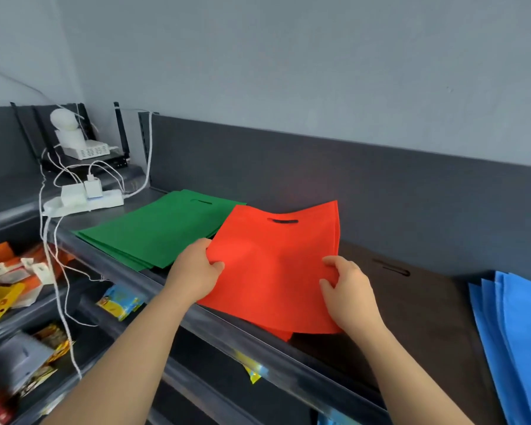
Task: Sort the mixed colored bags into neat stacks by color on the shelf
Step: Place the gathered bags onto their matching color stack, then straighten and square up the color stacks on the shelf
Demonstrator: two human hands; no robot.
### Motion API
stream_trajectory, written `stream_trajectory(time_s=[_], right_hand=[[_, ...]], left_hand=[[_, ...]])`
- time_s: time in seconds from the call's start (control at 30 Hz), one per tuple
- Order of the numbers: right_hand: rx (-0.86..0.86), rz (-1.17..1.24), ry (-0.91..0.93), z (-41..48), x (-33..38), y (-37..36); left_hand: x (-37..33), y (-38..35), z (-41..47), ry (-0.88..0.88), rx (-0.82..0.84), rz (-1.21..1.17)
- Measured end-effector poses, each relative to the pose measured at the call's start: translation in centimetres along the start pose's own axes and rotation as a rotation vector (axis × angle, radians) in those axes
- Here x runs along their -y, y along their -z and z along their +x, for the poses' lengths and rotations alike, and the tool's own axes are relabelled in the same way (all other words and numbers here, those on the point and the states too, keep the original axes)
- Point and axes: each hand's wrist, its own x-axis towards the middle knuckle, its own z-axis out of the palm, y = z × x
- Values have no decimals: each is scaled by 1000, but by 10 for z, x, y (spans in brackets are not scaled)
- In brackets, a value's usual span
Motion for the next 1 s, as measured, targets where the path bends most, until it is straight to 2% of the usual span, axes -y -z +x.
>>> stream_trajectory(time_s=[0.27, 0.6, 0.8, 1.0], right_hand=[[55, -173, -180, -2, 29, -39], [-9, -615, -233, -15, 47, -66], [-94, -533, -227, -35, 49, -51], [-128, -499, -301, -75, 37, -19]], left_hand=[[34, 6, 49, -89, 137, 253], [52, 9, 57, -381, 93, 587], [33, 0, 40, -535, 150, 414], [-10, -27, -10, -694, 259, 228]])
